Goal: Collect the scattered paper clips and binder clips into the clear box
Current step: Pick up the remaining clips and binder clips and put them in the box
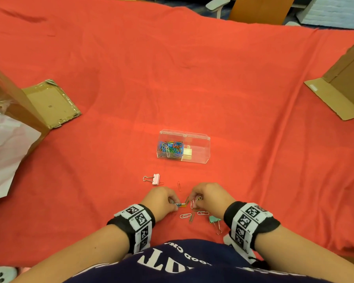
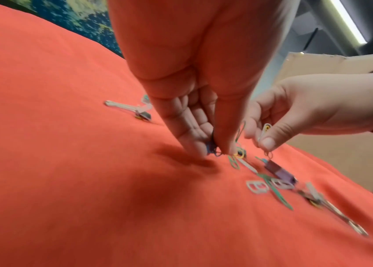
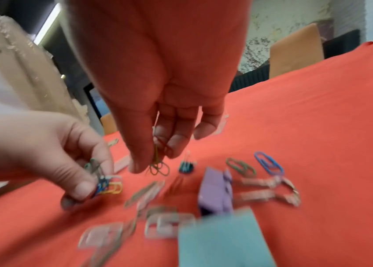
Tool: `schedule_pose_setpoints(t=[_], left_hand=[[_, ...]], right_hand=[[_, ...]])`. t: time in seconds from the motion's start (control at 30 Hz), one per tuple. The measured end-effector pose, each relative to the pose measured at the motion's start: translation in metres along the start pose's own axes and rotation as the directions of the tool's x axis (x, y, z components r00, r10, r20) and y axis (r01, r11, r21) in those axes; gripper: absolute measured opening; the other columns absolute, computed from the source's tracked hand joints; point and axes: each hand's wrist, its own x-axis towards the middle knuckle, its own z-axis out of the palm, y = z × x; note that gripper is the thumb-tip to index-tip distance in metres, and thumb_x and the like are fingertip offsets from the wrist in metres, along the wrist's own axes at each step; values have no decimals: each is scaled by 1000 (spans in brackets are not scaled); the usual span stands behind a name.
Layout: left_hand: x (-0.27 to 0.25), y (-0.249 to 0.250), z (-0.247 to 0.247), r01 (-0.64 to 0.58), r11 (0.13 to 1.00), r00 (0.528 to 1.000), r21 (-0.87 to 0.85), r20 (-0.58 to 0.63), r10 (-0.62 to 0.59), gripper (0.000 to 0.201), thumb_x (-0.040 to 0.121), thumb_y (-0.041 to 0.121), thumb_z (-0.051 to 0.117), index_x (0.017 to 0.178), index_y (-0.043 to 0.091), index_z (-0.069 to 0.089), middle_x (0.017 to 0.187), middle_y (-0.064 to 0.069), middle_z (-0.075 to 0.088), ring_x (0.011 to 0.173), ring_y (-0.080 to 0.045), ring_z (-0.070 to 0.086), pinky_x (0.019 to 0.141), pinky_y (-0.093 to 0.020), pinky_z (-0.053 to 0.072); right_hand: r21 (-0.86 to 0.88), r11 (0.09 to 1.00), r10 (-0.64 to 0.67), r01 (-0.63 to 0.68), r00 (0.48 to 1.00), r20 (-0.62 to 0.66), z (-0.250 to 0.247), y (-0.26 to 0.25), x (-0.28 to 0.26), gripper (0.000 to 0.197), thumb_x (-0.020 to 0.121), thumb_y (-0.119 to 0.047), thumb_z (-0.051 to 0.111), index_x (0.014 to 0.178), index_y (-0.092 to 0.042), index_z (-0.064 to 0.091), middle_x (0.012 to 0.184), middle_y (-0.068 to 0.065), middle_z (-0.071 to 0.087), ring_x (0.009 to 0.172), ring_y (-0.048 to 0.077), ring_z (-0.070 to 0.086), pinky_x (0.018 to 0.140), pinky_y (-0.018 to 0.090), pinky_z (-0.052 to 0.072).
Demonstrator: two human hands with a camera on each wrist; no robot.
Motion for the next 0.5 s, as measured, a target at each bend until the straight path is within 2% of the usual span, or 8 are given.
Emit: schedule_pose_setpoints(t=[0.07,0.13,0.23,0.37,0.4,0.5], left_hand=[[4,-3,-13,21,999,999,-50,-28,-23,15,70,14,73,84,18,72,65,13,56,56,3,49,51,-3,34],[10,-3,-29,16,997,996,-71,-82,-22,15,69,14,75,84,18,72,62,15,55,56,3,48,51,-4,34],[21,3,-53,2,994,983,-111,-185,-23,12,71,13,73,82,17,72,61,14,54,55,0,48,49,-5,35],[39,13,-81,-34,986,942,-163,-336,-23,10,71,11,73,81,13,70,66,5,59,56,-4,49,52,-8,37],[44,16,-86,-40,986,931,-164,-364,-23,11,71,11,73,81,12,69,67,4,60,57,-7,50,57,-13,40],[56,26,-97,-42,987,904,-152,-426,-27,11,71,13,73,80,15,69,72,-1,62,66,-15,54,68,-30,47]], right_hand=[[71,997,22,-17,997,-75,-12,0,7,17,75,-12,68,90,-18,70,92,2,71,73,9,56,63,16,38],[170,985,58,-34,989,-138,-25,0,17,14,73,-12,71,86,-16,71,80,0,66,66,8,52,52,12,35],[305,951,132,-57,964,-231,-41,-5,35,13,71,-12,75,78,-21,68,66,-7,58,60,8,51,54,11,35],[434,901,189,-28,924,-333,-56,-21,62,31,70,-7,76,60,-29,57,60,-11,57,42,-1,52,58,23,44],[457,890,191,-14,920,-343,-59,-26,69,32,70,-6,75,59,-30,57,61,-9,58,40,-1,53,58,24,46],[540,841,199,27,913,-355,-66,-37,84,33,71,-3,74,59,-28,57,62,-6,58,39,1,53,46,18,45]])
